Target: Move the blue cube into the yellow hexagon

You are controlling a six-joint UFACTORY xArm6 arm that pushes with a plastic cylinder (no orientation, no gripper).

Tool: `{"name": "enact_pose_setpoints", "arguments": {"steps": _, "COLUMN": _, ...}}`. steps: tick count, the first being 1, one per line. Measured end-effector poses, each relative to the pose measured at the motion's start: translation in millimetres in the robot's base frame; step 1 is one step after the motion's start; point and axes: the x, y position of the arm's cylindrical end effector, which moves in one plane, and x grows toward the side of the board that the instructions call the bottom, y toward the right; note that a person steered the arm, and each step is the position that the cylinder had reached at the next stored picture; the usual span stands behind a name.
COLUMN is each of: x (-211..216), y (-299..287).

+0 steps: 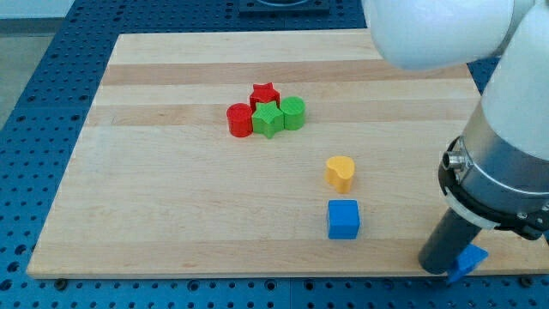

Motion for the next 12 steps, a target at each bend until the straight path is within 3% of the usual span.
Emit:
{"name": "enact_pose_setpoints", "arguments": {"steps": 1, "x": 0.0, "y": 8.0}}
{"name": "enact_pose_setpoints", "arguments": {"steps": 3, "x": -0.1, "y": -53.7}}
{"name": "enact_pose_setpoints", "arguments": {"steps": 5, "x": -0.3, "y": -206.5}}
{"name": "enact_pose_setpoints", "arguments": {"steps": 6, "x": -22.0, "y": -266.9}}
{"name": "enact_pose_setpoints", "arguments": {"steps": 7, "x": -78.7, "y": -273.4}}
{"name": "enact_pose_setpoints", "arguments": {"steps": 8, "x": -97.4, "y": -246.4}}
{"name": "enact_pose_setpoints", "arguments": {"steps": 10, "x": -46.3, "y": -141.8}}
{"name": "enact_pose_setpoints", "arguments": {"steps": 12, "x": -45.6, "y": -64.1}}
